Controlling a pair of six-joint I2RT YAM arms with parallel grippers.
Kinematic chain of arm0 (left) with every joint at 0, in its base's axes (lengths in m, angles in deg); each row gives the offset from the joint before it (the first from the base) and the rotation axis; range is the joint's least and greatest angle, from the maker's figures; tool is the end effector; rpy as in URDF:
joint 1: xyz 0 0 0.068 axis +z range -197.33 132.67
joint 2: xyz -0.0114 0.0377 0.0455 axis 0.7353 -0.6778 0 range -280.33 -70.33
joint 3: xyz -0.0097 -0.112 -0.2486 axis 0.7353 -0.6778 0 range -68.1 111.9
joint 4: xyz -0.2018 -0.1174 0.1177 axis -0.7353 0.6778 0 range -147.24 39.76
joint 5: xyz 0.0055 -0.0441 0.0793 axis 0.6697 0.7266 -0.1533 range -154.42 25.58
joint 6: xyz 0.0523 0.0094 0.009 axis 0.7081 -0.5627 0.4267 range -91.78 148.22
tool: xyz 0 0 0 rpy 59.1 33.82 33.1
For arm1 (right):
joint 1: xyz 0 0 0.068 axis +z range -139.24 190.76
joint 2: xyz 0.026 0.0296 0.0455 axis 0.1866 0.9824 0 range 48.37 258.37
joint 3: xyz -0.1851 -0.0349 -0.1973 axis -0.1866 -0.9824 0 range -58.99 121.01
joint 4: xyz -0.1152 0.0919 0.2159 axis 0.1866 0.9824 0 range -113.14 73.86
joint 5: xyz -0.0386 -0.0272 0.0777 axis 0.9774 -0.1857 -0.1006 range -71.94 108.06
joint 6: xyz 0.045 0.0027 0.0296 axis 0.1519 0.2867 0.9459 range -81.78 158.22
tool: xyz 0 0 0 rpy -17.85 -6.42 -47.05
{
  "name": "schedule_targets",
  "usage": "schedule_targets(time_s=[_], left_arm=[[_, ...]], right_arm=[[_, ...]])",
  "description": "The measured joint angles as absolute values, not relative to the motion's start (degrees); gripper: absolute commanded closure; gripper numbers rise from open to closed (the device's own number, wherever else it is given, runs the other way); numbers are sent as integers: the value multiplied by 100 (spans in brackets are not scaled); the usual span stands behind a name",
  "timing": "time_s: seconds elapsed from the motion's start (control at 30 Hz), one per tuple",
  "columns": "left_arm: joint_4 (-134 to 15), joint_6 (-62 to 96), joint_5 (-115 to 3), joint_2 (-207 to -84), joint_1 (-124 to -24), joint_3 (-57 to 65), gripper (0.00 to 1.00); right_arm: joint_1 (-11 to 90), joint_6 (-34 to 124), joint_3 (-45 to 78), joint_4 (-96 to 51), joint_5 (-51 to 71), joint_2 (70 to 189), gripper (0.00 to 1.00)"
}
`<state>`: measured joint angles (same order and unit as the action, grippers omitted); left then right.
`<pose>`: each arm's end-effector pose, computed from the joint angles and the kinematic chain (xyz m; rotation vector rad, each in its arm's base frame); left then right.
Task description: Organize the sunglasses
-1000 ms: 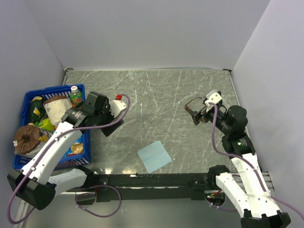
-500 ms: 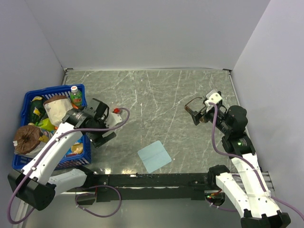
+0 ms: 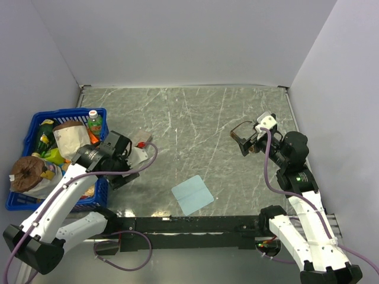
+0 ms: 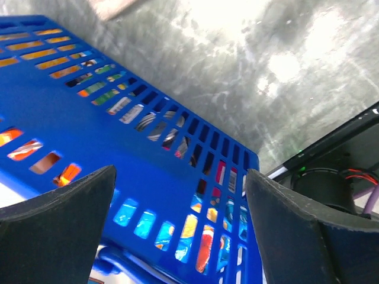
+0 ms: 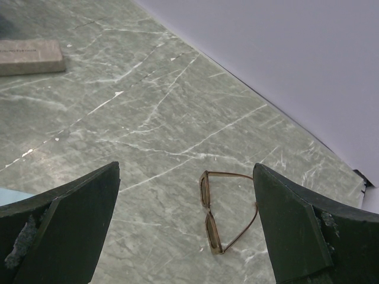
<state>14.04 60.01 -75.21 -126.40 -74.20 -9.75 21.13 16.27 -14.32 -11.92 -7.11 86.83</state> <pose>0.1405 -0.0637 0.3006 1.3147 2.4390 0.2833 0.1509 0.0430 0.3545 -0.7695 1.4641 0.2102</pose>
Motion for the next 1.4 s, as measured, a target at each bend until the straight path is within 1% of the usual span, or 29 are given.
schedule_targets(time_s=[0.33,0.57,0.7,0.83,1.13,1.4], left_arm=[[1481,6364,-7473,-12356,-6787,-995,3],[1538,6526,-7398,-12345,-6679,-960,4],[1658,6528,-7271,-12496,-6585,-479,4],[1470,6524,-7228,-12701,-6478,57,3],[375,6183,-6841,-13613,-6822,210,4],[-847,5335,-7042,-15215,-7138,212,4]], right_arm=[[2113,1627,-1432,-1192,-715,8685,0],[2113,1629,-1432,-1192,-741,8685,0],[2113,1629,-1432,-1189,-783,8688,0],[2113,1629,-1432,-1189,-798,8701,0],[2113,1629,-1432,-1189,-798,8727,0],[2113,1627,-1432,-1189,-796,8727,0]])
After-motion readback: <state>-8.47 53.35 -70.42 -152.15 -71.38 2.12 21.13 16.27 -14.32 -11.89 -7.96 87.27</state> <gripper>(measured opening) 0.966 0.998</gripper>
